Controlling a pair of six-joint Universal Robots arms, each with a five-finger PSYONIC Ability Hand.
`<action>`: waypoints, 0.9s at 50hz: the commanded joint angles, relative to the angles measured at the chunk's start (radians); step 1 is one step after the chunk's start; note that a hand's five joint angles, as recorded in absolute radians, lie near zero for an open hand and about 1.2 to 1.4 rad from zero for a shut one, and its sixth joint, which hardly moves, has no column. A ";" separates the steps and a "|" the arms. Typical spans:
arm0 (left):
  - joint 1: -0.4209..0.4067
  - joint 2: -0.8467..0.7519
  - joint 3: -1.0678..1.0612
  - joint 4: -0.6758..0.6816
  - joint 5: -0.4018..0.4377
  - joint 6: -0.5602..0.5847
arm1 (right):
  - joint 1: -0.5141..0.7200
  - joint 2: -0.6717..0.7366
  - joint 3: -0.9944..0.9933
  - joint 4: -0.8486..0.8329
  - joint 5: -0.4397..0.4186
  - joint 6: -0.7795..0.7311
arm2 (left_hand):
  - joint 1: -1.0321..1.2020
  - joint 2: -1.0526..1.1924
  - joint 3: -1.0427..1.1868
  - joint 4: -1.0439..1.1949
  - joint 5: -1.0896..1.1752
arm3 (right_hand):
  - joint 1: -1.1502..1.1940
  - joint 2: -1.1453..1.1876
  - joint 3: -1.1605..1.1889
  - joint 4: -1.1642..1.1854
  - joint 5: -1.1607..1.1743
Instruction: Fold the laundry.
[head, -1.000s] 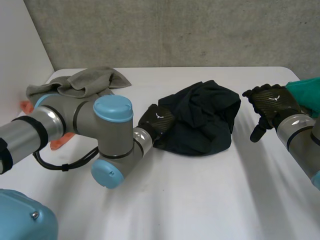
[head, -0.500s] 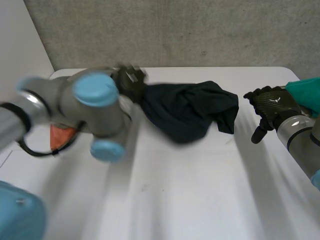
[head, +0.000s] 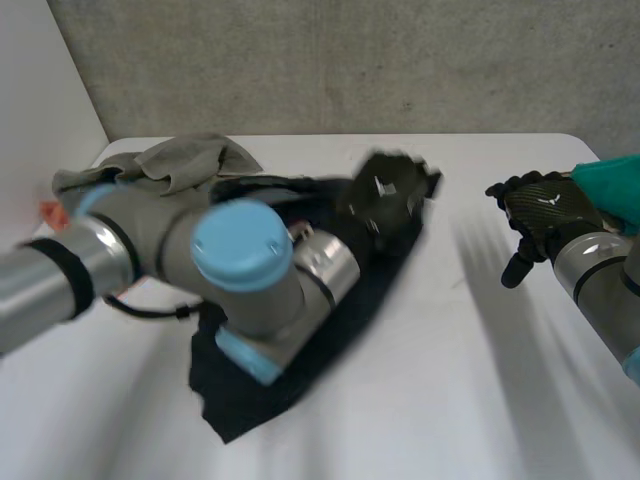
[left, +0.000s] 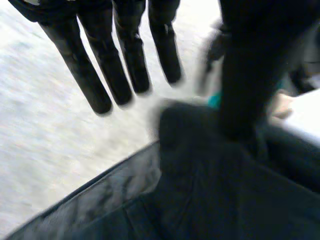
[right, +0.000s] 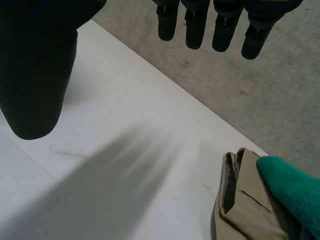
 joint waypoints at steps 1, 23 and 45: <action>-0.006 0.144 -0.178 -0.020 0.000 -0.011 | -0.006 -0.002 0.001 -0.006 -0.010 0.004 | -0.309 -0.358 -0.377 -0.371 -0.369 | -0.055 -0.036 -0.033 -0.033 -0.047; 0.099 0.678 -0.805 -0.493 -0.358 -0.090 | 0.035 0.168 -0.145 0.198 -0.442 -0.582 | 0.043 -0.006 -0.025 -0.019 -0.018 | 0.024 0.043 0.046 0.046 0.033; 0.109 0.479 -0.848 -0.224 -0.447 -0.038 | 0.064 0.435 -0.283 0.051 -0.461 -0.642 | 0.036 -0.013 -0.032 -0.026 -0.024 | 1.146 1.166 1.169 1.169 1.155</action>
